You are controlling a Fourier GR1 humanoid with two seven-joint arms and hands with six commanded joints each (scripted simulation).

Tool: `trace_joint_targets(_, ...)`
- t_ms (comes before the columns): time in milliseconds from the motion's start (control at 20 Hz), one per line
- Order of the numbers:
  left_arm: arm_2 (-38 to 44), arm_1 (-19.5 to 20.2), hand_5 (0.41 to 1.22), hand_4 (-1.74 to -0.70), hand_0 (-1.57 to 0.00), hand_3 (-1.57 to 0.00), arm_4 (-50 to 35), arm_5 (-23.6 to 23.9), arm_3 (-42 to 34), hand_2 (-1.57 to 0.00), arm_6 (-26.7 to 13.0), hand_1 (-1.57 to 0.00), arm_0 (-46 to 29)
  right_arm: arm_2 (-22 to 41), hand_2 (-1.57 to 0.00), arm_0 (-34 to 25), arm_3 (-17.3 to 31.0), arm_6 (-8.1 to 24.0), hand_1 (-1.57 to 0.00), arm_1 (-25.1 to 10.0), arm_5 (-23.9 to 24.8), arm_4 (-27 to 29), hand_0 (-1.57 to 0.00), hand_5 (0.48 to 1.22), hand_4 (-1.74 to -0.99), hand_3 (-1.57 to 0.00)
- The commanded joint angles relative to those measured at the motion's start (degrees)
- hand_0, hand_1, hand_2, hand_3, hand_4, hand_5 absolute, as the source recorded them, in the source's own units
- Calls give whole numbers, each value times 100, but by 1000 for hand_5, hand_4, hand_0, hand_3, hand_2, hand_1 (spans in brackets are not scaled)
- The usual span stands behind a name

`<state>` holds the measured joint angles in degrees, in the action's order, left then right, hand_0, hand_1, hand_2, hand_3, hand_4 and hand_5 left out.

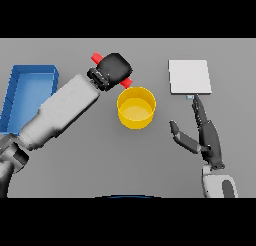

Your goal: Pick up the red beaker and tilt it to pour out 1 green nut into yellow bowl. Pick up the yellow bowl and place it on the metallic measuring scale.

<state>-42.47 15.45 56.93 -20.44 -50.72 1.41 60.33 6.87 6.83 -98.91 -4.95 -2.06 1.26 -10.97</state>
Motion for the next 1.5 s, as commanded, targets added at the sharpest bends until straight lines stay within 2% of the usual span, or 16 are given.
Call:
trace_joint_targets(0, -106, 5, 1219, -1727, -1571, -1458, 111, 13, 101, -1571, 166, -1571, 116, -7, 1, 1, 20, -17, 1, -11, 39, -49, 1, 610, -1221, 1)
trace_joint_targets(100, -344, -44, 1220, -1730, -1571, -1499, 360, -77, 179, -1571, 219, -1571, 279, -21, 1, -127, 63, 68, 1, -3, 112, -114, 1, 591, -1213, 1)
trace_joint_targets(450, -1193, 43, 1221, -1738, -1571, -1556, 1185, -86, 261, -1571, 723, -1571, 724, -10, 1, -34, 42, -95, 1, 19, 120, -106, 1, 566, -1148, 1)
trace_joint_targets(600, -1501, -3, 1221, -1736, -1571, -1563, 1505, 86, 428, -1571, 852, -1571, 827, -59, 1, 11, -20, -71, 1, -46, 83, -50, 1, 565, -1130, 1)
trace_joint_targets(650, -1610, -30, 1221, -1736, -1571, -1565, 1608, 90, 424, -1571, 865, -1571, 868, -71, 1, -93, 42, 46, 1, -56, 76, -48, 1, 566, -1129, 1)
trace_joint_targets(800, -1843, -55, 1221, -1733, -1571, -1568, 1880, 231, 574, -1571, 981, -1571, 1031, -36, 1, 60, -7, -209, 1, -35, 76, -61, 1, 579, -1136, 1)
trace_joint_targets(950, -2062, -120, 1221, -1733, -1571, -1569, 2150, 285, 640, -1571, 1013, -1571, 1257, -85, 1, -5, -14, -127, 1, -71, 77, -30, 1, 577, -1130, 1)
trace_joint_targets(1050, -2193, -129, 1221, -1733, -1571, -1570, 2312, 322, 621, -1571, 1210, -1571, 1571, -33, 1, 7, -19, -147, 1, -20, 116, -96, 1, 575, -1133, 1)
trace_joint_targets(1100, -2193, -78, 1221, -1732, -1571, -1570, 2339, 296, 606, -1571, 1279, -1571, 1693, -22, 1, -29, -38, -81, 1, -1, 159, -140, 1, 572, -1138, 1)
trace_joint_targets(1150, -2168, -36, 1221, -1731, -1571, -1570, 2381, 289, 702, -1571, 1359, -1571, 1925, -52, 1, 32, -83, -153, 1, -22, 133, -77, 1, 568, -1137, 1)
trace_joint_targets(1200, -2159, -53, 1221, -1729, -1571, -1570, 2439, 325, 795, -1571, 1415, -1571, 2194, -43, 1, -35, 4, -22, 1, 2, 147, -106, 1, 565, -1138, 1)
trace_joint_targets(1250, -2024, 38, 1221, -1728, -1571, -1571, 2407, 419, 913, -1571, 1509, -1571, 2476, 3, 1, -10, -33, -97, 1, 8, 179, -187, 1, 563, -1135, 1)
trace_joint_targets(1300, -1839, 84, 1221, -1727, -1571, -1571, 2315, 338, 1027, -1571, 1459, -1571, 2652, 1, 1, -49, -21, -101, 1, -1, 193, -212, 1, 557, -1133, 1)
trace_joint_targets(1450, -1237, 341, 1221, -1720, -1571, -1571, 2050, 576, 1560, -1571, 1290, -1571, 3066, 0, 1, -146, 20, -83, 1, 2, 131, -141, 1, 554, -1128, 1)
